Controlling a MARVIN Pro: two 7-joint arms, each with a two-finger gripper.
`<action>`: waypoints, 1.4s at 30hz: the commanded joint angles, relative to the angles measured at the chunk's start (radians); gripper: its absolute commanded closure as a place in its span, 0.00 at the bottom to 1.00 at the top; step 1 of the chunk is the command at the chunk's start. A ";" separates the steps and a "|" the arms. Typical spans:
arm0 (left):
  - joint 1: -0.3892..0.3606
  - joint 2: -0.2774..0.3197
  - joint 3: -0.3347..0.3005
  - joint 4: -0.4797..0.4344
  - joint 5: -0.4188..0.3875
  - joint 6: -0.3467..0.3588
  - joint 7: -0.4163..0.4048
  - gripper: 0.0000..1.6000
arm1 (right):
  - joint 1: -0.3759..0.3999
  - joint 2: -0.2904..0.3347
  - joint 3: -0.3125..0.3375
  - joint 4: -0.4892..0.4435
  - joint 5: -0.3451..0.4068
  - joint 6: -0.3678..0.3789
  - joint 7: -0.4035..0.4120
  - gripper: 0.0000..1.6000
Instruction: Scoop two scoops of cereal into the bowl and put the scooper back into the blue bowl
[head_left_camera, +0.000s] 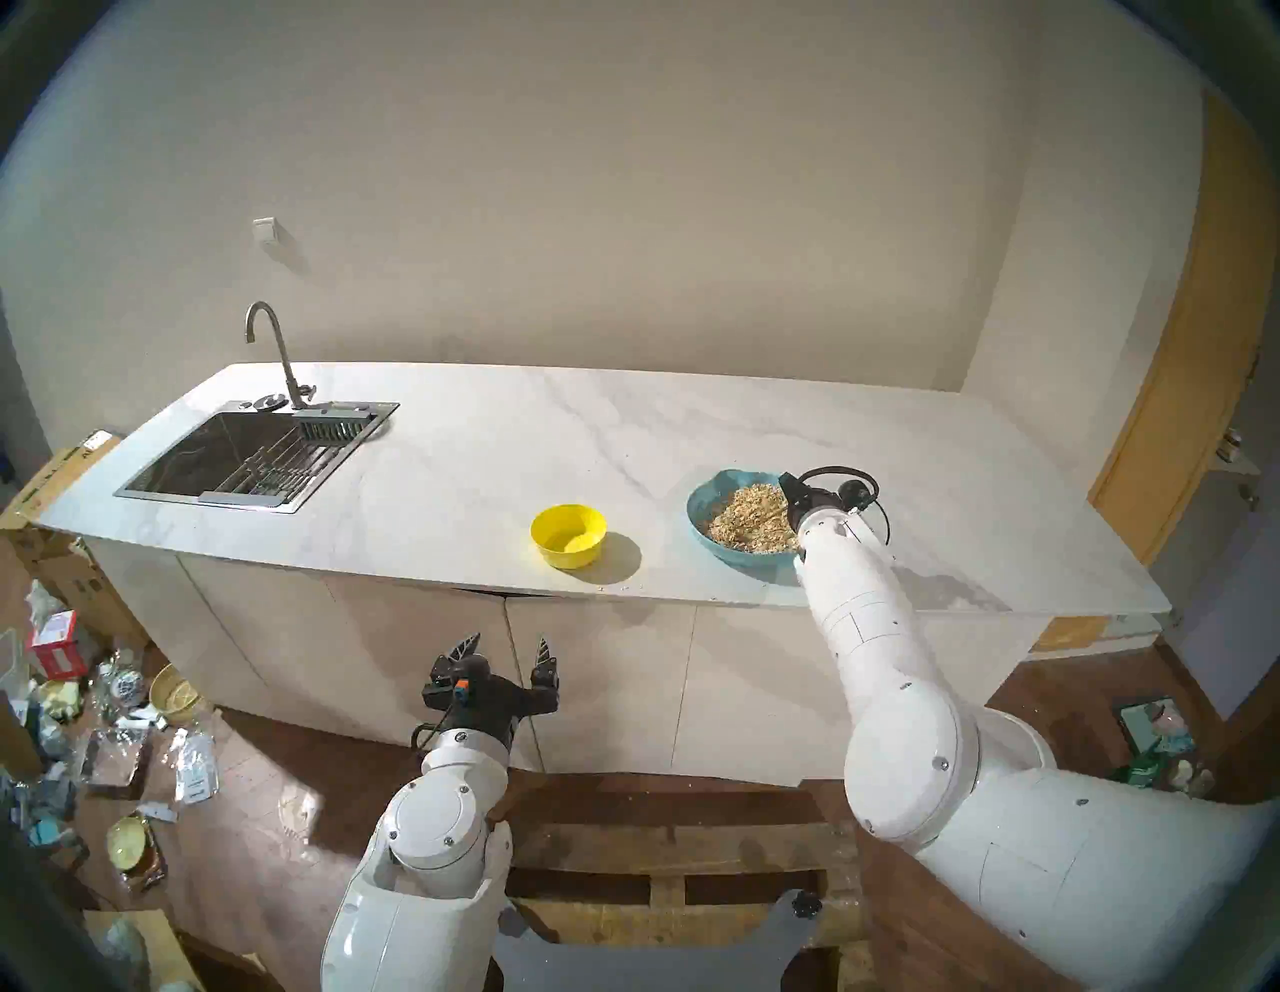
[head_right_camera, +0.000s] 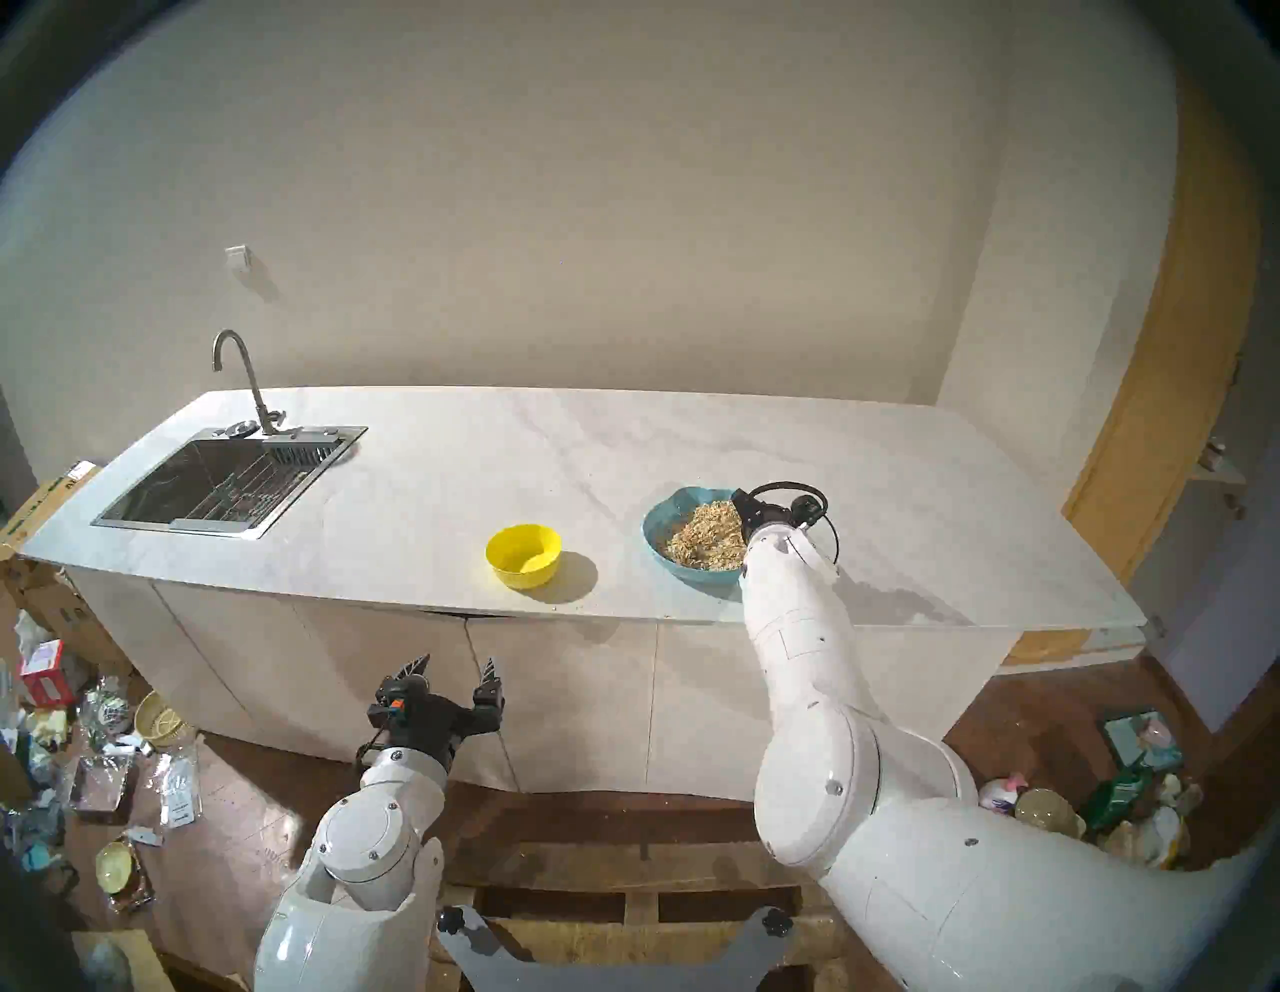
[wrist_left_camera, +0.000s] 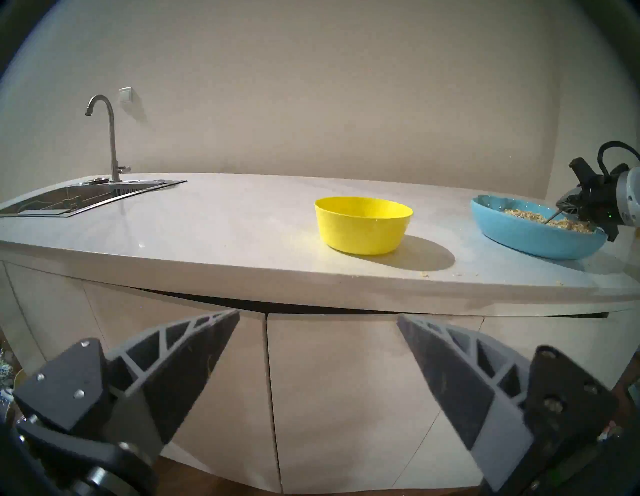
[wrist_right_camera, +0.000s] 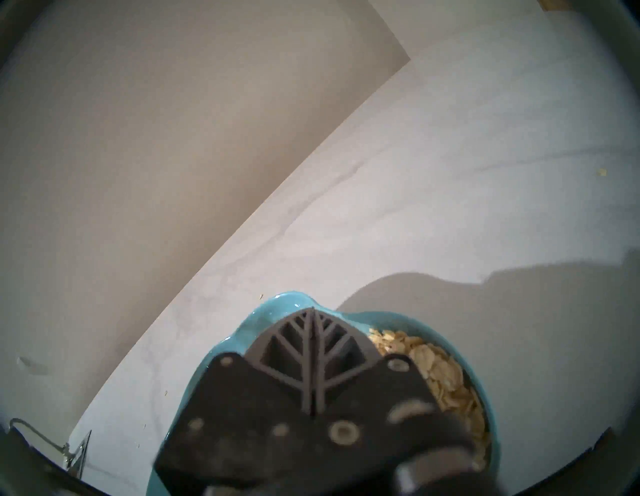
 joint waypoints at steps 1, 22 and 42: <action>-0.006 0.000 0.002 -0.026 -0.002 -0.006 -0.004 0.00 | 0.056 -0.001 0.007 0.010 0.015 0.002 0.002 1.00; -0.006 0.000 0.002 -0.026 -0.002 -0.006 -0.004 0.00 | 0.145 0.020 0.056 0.131 0.045 -0.015 0.005 1.00; -0.007 0.000 0.002 -0.024 -0.002 -0.006 -0.003 0.00 | 0.222 0.065 0.040 0.215 0.038 -0.023 0.011 1.00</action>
